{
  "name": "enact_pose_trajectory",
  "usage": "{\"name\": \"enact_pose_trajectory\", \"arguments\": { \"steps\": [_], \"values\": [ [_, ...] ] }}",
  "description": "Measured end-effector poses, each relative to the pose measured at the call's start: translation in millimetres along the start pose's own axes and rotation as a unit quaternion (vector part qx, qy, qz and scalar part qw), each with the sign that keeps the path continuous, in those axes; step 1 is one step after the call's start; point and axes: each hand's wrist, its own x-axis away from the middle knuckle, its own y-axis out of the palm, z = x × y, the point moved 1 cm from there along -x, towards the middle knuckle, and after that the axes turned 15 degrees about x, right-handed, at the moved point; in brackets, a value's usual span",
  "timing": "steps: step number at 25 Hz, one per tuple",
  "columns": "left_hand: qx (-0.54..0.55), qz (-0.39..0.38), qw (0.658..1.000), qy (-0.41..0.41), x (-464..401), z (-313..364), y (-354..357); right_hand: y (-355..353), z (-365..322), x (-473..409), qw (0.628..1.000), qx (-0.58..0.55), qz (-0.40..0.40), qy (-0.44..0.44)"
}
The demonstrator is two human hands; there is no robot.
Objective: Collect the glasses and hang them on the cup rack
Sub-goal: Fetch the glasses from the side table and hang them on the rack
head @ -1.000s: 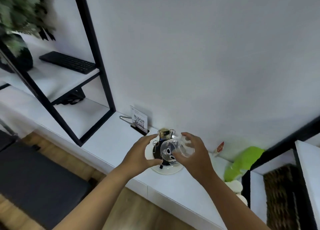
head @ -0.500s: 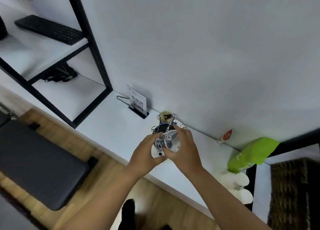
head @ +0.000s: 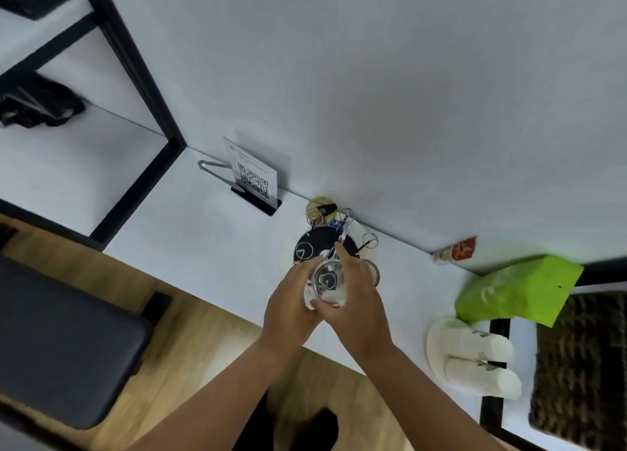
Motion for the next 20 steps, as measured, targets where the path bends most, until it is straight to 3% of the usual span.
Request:
{"name": "enact_pose_trajectory", "arguments": {
  "steps": [20],
  "values": [
    [0.015,-0.006,0.999,-0.047,-20.3,-76.7,22.0,26.6,39.8,-15.0,0.999,0.016,-0.036,-0.002]
  ]
}}
